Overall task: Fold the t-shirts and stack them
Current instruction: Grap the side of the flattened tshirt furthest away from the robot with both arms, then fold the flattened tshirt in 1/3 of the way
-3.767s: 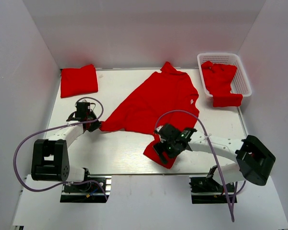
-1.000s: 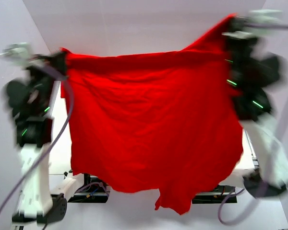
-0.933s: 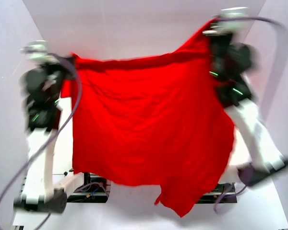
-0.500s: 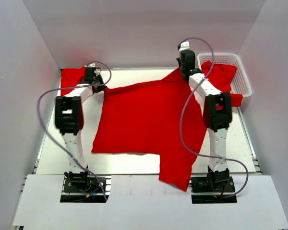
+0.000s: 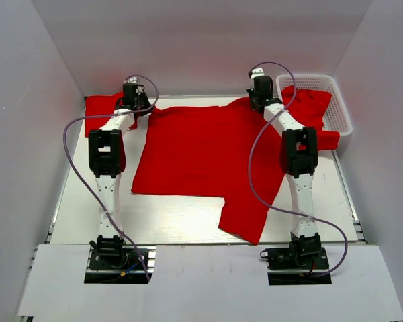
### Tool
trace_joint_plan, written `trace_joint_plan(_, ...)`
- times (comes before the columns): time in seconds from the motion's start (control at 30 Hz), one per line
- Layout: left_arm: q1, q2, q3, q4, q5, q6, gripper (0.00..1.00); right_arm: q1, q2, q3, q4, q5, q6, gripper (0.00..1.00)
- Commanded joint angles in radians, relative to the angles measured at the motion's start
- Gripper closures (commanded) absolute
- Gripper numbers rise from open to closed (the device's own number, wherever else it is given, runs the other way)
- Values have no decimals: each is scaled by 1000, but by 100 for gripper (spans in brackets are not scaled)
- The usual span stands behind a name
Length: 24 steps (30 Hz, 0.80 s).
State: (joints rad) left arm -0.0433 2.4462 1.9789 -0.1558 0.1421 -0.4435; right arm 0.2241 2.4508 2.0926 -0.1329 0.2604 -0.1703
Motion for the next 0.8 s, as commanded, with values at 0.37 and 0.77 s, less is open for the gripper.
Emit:
trace_joint_plan(0.37,-4,-135,95,-33,-58,9,100,-48,-222,-42,3,-76,48,100)
trace_joint_plan(0.77,-23,-210,86,-117,-263,-3,100,-71,-227,-39,-25,-118,43,100)
